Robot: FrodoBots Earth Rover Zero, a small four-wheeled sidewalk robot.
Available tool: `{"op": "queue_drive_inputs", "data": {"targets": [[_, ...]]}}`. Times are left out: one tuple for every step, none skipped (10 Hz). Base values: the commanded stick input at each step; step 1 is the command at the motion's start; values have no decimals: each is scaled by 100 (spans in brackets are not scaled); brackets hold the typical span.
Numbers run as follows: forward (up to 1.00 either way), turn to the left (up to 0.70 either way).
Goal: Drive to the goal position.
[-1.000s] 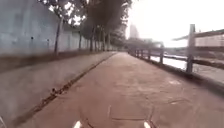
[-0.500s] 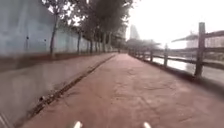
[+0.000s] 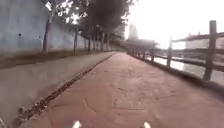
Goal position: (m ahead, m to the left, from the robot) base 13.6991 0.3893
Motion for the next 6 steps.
{"op": "queue_drive_inputs", "data": {"targets": [[70, 0], [70, 0], [70, 0], [70, -27], [70, -27], [70, -27]]}}
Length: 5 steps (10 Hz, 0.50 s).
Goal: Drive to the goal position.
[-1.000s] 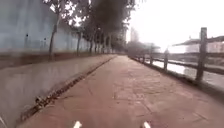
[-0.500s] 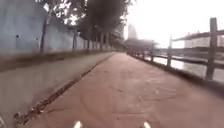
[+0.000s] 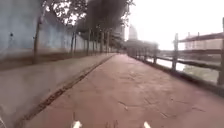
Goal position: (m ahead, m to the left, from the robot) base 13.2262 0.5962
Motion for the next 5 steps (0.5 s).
{"op": "queue_drive_inputs", "data": {"targets": [[70, -27], [70, -27], [70, -27], [70, -26], [70, -2]]}}
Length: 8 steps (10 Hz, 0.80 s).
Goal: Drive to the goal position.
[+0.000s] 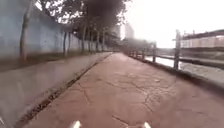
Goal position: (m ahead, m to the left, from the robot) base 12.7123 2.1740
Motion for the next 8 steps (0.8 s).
{"op": "queue_drive_inputs", "data": {"targets": [[70, 0], [70, 0], [70, 0], [70, 0], [70, 0], [70, 0], [70, 0], [70, 0]]}}
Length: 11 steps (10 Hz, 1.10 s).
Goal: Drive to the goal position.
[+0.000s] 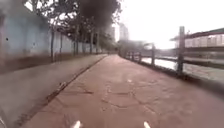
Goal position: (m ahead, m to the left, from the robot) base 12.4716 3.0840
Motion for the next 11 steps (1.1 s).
{"op": "queue_drive_inputs", "data": {"targets": [[70, 0], [70, 0], [70, 0], [70, 0], [70, 0], [70, 0], [70, 0], [70, 0], [70, 0], [70, 0], [70, 0]]}}
